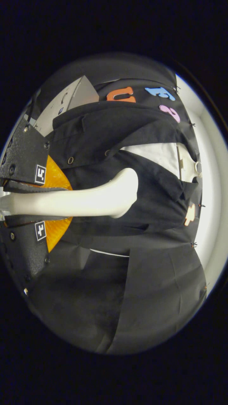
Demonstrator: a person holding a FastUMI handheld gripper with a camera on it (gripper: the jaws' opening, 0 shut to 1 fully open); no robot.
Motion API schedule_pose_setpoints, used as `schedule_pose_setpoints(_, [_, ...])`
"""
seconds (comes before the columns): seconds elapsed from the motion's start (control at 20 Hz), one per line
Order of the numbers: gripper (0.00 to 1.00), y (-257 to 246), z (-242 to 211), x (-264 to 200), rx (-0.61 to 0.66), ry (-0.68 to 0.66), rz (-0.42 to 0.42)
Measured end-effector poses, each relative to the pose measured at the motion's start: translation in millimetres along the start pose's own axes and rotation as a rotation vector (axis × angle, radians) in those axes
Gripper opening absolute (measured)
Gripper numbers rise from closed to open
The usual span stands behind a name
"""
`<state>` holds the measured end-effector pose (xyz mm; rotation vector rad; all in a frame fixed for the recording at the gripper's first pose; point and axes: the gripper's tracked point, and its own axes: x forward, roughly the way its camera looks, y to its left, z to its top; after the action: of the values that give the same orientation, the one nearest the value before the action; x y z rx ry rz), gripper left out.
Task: Iron the clothes twice with a garment steamer, once on the left side and once on the right side.
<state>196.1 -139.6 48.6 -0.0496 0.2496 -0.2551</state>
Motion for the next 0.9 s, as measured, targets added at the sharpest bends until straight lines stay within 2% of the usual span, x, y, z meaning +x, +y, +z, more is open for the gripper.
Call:
schedule_pose_setpoints(0.35, [0.29,-6,-32,-1,0.008,0.055,-0.016])
schedule_pose_setpoints(0.9, [0.3,-12,-110,7,-0.022,0.176,-0.036])
